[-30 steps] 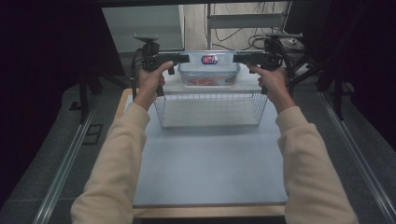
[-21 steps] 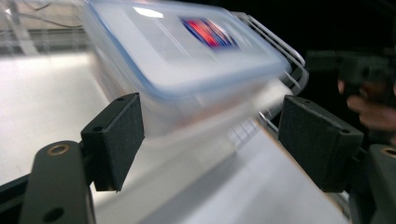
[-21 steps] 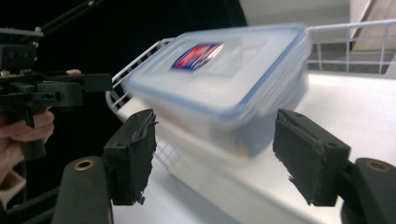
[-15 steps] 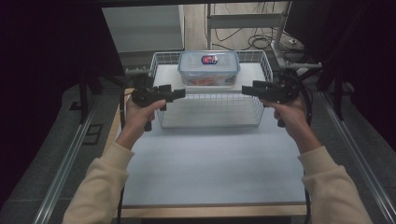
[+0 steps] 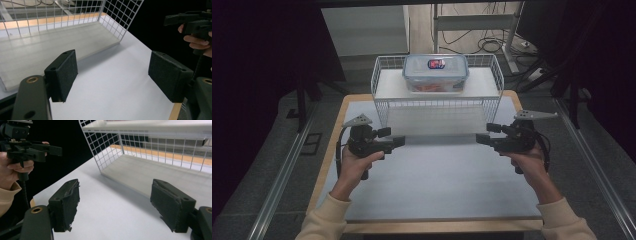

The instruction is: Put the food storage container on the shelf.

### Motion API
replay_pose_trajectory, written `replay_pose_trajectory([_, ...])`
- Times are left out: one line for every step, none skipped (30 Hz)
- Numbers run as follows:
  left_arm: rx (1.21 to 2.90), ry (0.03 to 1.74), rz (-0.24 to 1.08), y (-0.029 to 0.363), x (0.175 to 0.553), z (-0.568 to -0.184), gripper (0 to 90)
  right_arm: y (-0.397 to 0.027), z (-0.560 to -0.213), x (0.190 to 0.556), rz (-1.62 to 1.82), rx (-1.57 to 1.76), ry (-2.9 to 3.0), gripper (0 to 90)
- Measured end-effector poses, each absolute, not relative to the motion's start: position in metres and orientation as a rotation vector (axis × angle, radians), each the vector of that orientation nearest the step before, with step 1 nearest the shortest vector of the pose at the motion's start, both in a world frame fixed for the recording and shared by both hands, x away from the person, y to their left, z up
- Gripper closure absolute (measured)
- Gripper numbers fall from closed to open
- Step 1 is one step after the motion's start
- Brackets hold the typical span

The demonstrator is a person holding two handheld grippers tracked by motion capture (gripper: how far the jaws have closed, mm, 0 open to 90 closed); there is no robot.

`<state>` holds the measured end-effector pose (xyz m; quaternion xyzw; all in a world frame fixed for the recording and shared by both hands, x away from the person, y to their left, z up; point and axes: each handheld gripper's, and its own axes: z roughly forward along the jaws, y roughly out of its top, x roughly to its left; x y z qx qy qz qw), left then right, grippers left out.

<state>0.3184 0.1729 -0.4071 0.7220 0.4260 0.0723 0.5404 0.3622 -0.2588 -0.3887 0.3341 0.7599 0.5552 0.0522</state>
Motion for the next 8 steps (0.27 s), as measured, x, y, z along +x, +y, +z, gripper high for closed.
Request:
replay_pose_trajectory([1.725,1.013,0.171,0.172,0.3191,-0.4085,23.6,-0.2594,-0.3908,0.3622,1.692,1.018,2.308,23.1])
replay_pose_trajectory([1.744,1.014,0.175,0.1705,0.3202,-0.4099,23.5,-0.2598,-0.3919,0.3623,1.697,1.018,2.307,23.1])
replay_pose_trajectory([1.746,1.016,0.181,0.1699,0.3204,-0.4109,23.5,-0.2603,-0.3928,0.3622,1.702,1.015,2.305,23.1])
replay_pose_trajectory([1.746,1.02,0.185,0.1694,0.3205,-0.4117,23.6,-0.2602,-0.3929,0.3616,1.704,1.012,2.302,22.8])
replay_pose_trajectory([1.75,1.02,0.183,0.1688,0.3203,-0.4128,23.6,-0.2603,-0.3929,0.3606,1.699,1.004,2.299,22.4])
replay_pose_trajectory([1.756,1.019,0.193,0.1682,0.3198,-0.4143,23.5,-0.2604,-0.3932,0.3592,1.696,0.995,2.29,22.1])
replay_pose_trajectory([1.762,1.021,0.204,0.1677,0.3189,-0.4155,23.5,-0.2608,-0.3942,0.3576,1.695,0.988,2.283,22.0])
replay_pose_trajectory([1.777,1.022,0.215,0.1673,0.3176,-0.4182,23.6,-0.2611,-0.3957,0.3567,1.694,0.987,2.28,21.8])
